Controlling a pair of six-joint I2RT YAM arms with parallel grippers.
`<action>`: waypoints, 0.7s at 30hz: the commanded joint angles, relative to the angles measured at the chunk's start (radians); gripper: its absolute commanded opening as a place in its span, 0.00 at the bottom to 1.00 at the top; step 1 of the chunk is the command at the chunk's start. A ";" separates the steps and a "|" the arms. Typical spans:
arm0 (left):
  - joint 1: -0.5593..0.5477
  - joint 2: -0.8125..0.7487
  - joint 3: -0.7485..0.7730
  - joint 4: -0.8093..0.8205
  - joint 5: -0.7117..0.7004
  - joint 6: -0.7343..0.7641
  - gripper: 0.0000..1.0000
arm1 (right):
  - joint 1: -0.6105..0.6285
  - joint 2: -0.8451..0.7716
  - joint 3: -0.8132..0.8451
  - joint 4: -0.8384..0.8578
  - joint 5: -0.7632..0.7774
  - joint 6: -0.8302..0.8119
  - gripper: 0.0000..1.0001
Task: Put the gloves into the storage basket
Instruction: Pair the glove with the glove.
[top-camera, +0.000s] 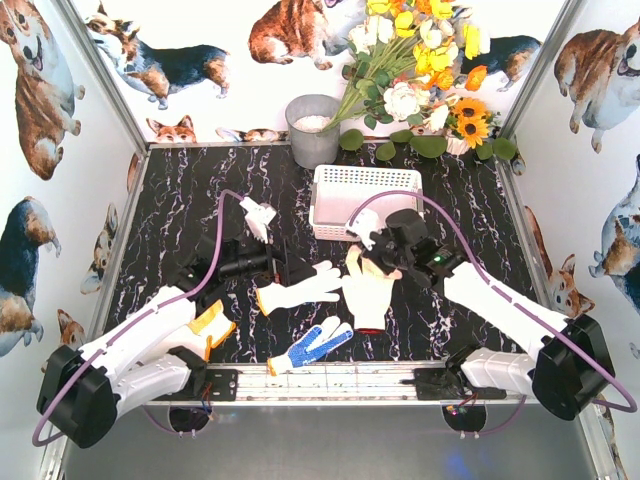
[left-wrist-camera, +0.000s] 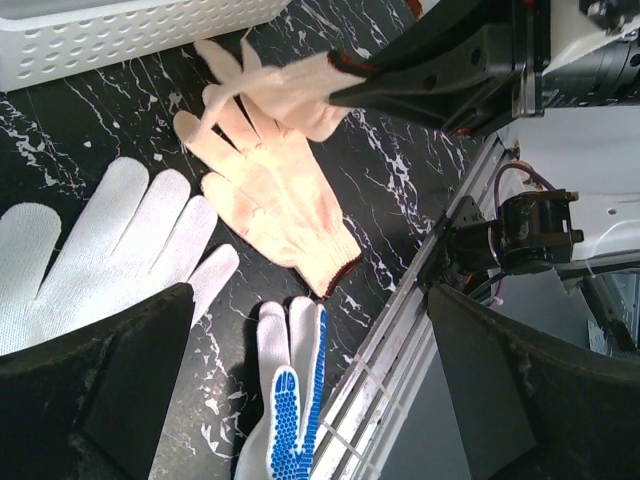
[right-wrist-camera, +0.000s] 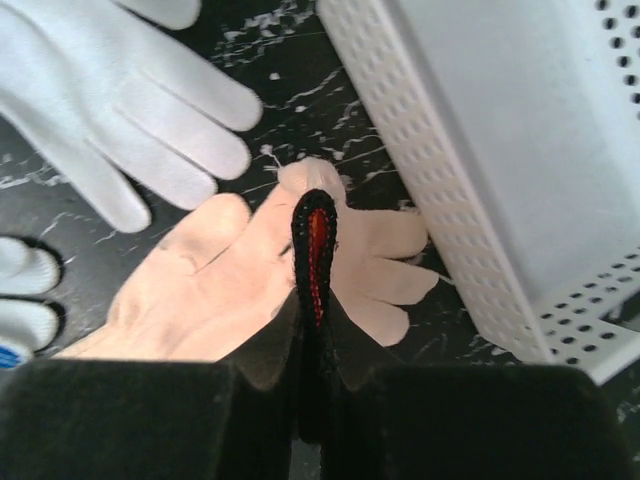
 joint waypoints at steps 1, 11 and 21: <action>0.012 -0.030 -0.011 0.042 0.018 0.000 0.96 | 0.030 -0.003 0.003 0.019 -0.091 0.034 0.00; 0.012 -0.017 -0.021 0.026 0.020 -0.003 0.94 | 0.086 0.017 -0.034 -0.021 -0.078 0.088 0.00; -0.005 -0.001 -0.086 0.105 0.020 -0.027 0.92 | 0.112 0.012 -0.026 -0.081 -0.087 0.181 0.11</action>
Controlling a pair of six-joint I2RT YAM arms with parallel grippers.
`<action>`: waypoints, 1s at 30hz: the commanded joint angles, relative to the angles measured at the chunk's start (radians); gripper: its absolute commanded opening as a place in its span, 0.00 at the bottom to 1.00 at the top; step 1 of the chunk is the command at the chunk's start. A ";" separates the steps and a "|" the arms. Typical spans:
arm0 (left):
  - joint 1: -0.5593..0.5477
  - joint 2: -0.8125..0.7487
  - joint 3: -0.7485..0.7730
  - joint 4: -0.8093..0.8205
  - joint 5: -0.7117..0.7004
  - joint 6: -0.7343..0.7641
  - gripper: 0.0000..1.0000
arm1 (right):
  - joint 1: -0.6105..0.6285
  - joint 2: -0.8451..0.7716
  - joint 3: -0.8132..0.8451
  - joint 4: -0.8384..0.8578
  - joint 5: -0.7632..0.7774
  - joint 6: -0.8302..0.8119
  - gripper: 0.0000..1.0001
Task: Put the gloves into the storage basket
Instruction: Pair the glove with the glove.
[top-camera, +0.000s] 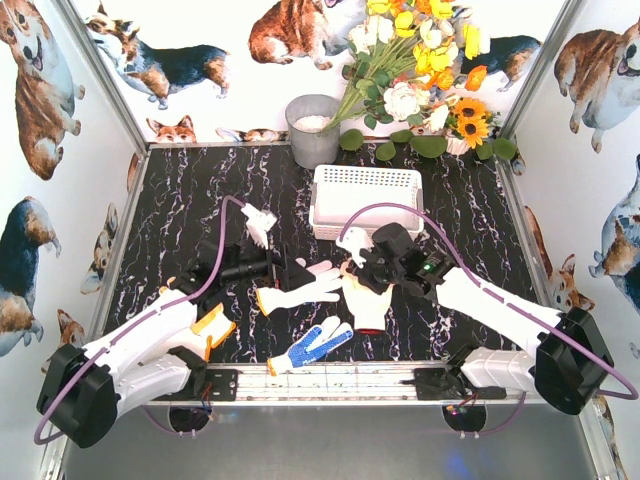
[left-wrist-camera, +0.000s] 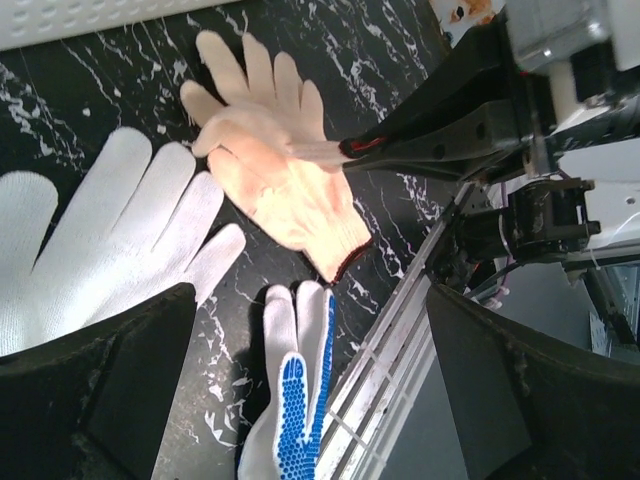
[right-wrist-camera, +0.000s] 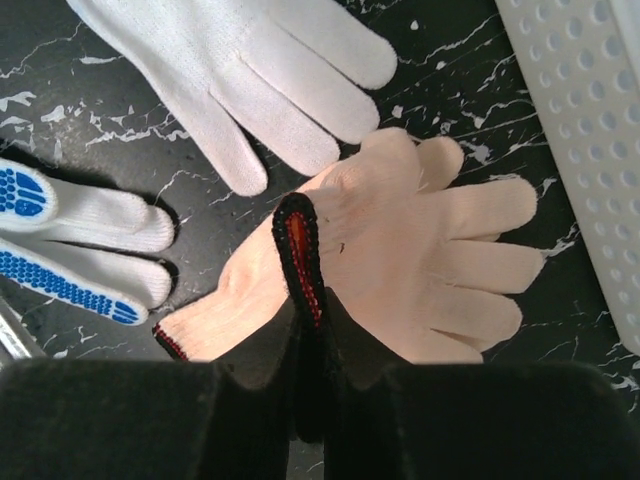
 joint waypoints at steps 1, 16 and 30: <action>-0.009 0.005 -0.054 0.130 0.017 -0.051 0.91 | 0.006 -0.012 0.028 -0.033 -0.012 0.083 0.14; -0.280 0.335 -0.117 0.625 -0.225 -0.406 0.83 | -0.009 -0.216 0.017 -0.015 0.079 0.505 0.74; -0.300 0.476 -0.042 0.434 -0.339 -0.449 0.62 | -0.088 -0.256 -0.143 -0.014 0.203 1.188 0.57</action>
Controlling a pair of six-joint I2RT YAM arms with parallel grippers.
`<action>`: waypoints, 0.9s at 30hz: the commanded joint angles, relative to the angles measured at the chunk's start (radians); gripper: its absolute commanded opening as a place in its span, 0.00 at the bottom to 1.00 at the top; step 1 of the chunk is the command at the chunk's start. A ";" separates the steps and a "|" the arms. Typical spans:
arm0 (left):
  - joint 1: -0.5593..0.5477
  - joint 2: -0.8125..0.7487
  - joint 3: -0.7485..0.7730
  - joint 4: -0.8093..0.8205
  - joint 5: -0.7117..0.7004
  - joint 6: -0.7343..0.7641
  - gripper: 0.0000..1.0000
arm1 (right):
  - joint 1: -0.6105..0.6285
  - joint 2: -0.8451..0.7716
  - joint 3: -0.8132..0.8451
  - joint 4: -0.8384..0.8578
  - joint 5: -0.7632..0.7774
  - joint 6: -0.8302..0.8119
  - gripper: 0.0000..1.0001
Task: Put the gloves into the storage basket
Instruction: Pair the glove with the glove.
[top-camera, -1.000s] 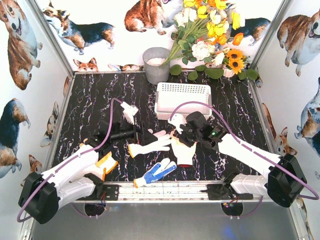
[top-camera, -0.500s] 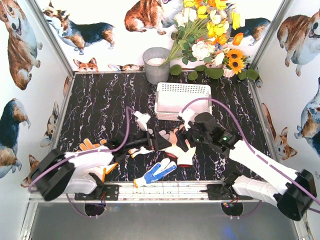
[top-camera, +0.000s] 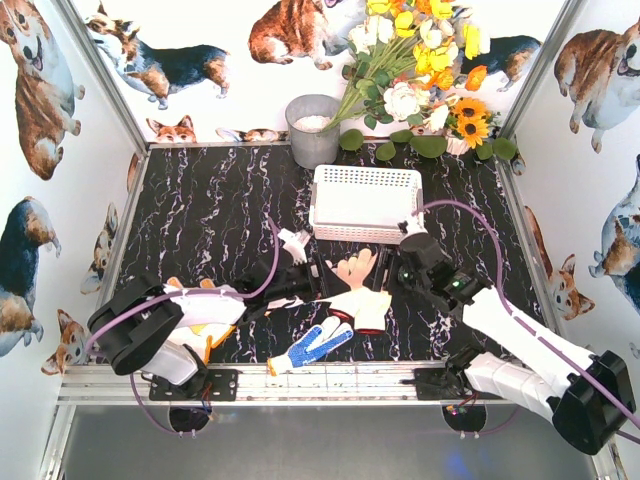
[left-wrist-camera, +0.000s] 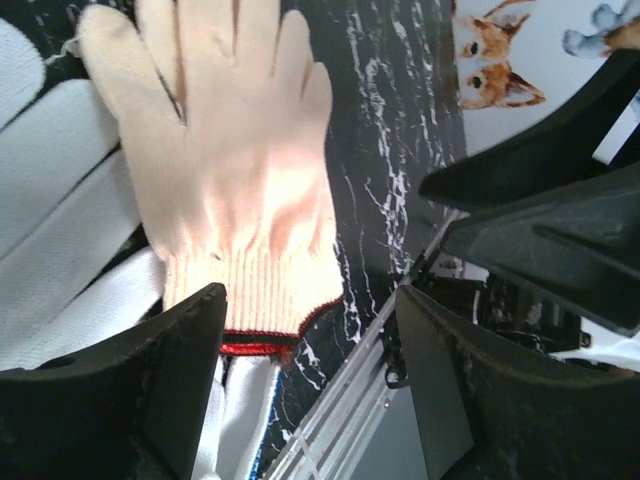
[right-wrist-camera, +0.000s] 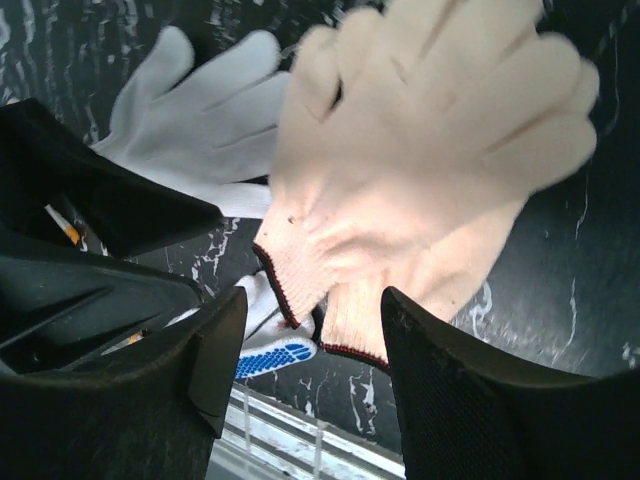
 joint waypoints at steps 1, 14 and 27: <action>-0.008 0.034 0.045 -0.106 -0.054 -0.004 0.61 | -0.001 -0.023 -0.061 0.084 0.058 0.252 0.57; -0.017 0.061 0.017 -0.098 -0.108 -0.044 0.50 | -0.001 -0.013 -0.208 0.254 0.041 0.352 0.55; -0.023 0.127 0.001 -0.058 -0.124 -0.041 0.46 | 0.008 0.101 -0.234 0.325 0.014 0.378 0.50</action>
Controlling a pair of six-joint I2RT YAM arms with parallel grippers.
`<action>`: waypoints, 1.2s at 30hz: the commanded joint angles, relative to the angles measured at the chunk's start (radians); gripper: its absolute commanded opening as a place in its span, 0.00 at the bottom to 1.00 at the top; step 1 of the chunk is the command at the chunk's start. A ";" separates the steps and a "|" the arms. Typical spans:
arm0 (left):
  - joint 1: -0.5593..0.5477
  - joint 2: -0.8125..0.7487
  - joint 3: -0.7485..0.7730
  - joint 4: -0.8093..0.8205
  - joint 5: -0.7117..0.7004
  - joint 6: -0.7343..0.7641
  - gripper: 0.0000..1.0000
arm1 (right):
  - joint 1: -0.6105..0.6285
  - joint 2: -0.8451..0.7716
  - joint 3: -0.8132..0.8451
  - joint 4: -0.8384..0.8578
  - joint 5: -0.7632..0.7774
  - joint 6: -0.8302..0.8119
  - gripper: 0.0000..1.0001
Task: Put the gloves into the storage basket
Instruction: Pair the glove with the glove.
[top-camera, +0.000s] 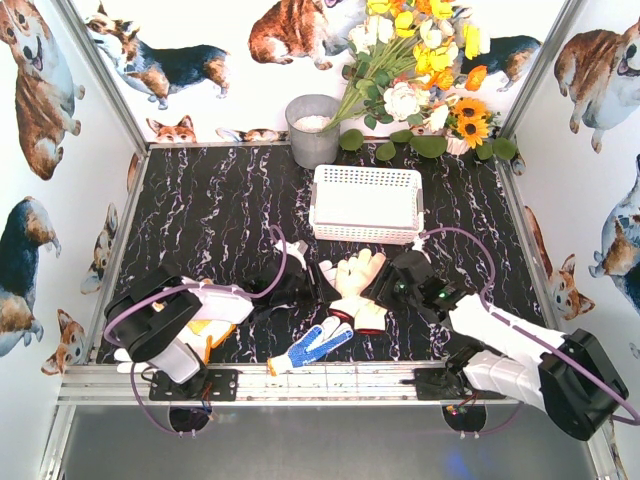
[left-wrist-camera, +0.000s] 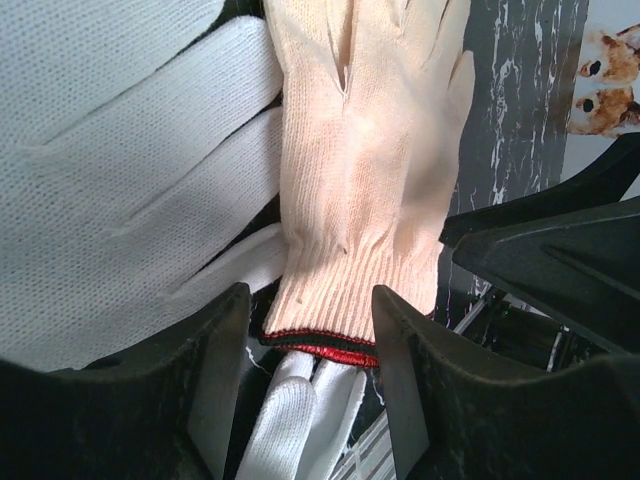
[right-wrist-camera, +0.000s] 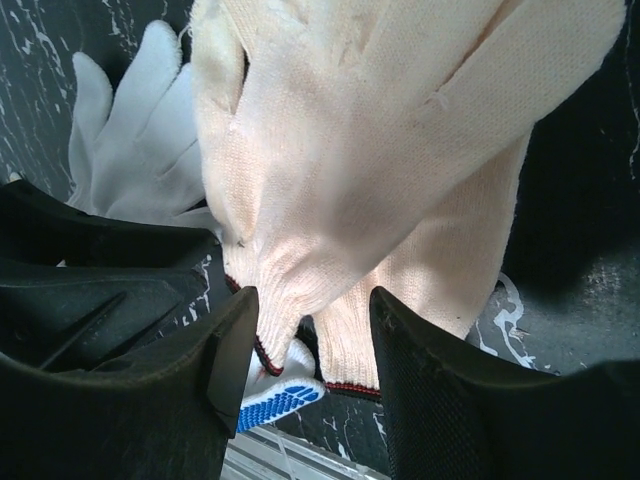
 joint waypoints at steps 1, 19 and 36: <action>-0.010 0.029 -0.007 0.054 -0.009 0.010 0.46 | 0.007 0.021 -0.002 0.087 0.001 0.022 0.49; -0.055 0.065 0.041 0.072 0.001 0.039 0.39 | 0.009 0.087 0.007 0.112 0.030 -0.002 0.38; -0.145 0.107 0.124 0.041 -0.085 -0.018 0.03 | 0.008 0.013 0.071 -0.021 0.119 -0.110 0.13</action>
